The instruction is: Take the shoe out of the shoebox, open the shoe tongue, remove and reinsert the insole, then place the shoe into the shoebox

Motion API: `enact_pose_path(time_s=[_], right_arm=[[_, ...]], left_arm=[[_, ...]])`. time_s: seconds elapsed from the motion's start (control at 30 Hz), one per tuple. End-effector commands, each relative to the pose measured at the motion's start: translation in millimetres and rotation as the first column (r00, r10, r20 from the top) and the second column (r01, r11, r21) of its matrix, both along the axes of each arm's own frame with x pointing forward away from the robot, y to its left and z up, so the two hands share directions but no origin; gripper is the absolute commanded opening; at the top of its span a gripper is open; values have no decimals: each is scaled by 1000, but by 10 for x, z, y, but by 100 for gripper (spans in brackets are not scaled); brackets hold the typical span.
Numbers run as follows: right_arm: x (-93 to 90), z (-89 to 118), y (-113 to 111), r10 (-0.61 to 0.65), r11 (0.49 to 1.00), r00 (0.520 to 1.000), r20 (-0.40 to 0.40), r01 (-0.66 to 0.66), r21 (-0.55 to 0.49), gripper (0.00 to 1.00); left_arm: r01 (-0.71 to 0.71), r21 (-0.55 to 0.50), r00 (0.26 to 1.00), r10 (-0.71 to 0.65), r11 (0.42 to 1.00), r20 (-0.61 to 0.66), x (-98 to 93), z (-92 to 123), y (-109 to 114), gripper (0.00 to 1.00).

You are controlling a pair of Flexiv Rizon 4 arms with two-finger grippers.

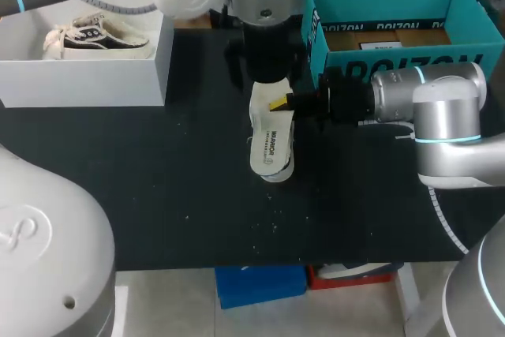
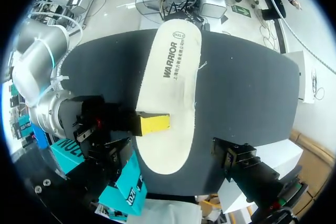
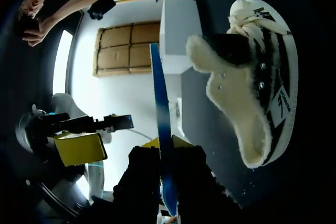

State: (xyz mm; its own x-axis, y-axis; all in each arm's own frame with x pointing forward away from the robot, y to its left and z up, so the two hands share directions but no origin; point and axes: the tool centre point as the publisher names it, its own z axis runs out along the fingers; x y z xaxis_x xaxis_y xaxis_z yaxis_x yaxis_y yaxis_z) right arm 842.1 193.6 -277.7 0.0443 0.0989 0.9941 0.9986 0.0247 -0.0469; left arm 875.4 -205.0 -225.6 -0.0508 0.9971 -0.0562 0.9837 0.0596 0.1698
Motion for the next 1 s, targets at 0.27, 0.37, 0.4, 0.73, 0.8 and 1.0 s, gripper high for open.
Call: enact_pose_path(time_s=[0.27, 0.37, 0.4, 0.73, 0.8, 1.0], right_arm=[[-3, -7, 9, -2, 1000, 1000, 0, 2, -1, 0], [-3, -7, 9, -2, 1000, 1000, 0, 2, -1, 0], [-3, -7, 9, -2, 1000, 1000, 0, 2, -1, 0], [-3, -7, 9, -2, 1000, 1000, 0, 2, -1, 0], [-3, -7, 9, -2, 1000, 1000, 0, 2, -1, 0], [-3, -7, 9, -2, 1000, 1000, 0, 2, -1, 0]], left_arm=[[2, -13, 1000, -2, 1000, 0, 304, -46, 5, 100], [1, -20, 1000, -1, 1000, 3, 331, -34, 2, 100], [2, -24, 1000, -2, 1000, 8, 327, -18, -2, 100], [7, -27, 999, -6, 1000, 33, -46, 129, 43, 100], [8, -22, 999, -7, 1000, 41, -169, 147, 54, 100], [25, -18, 999, -24, 1000, 44, -558, 162, 122, 100]])
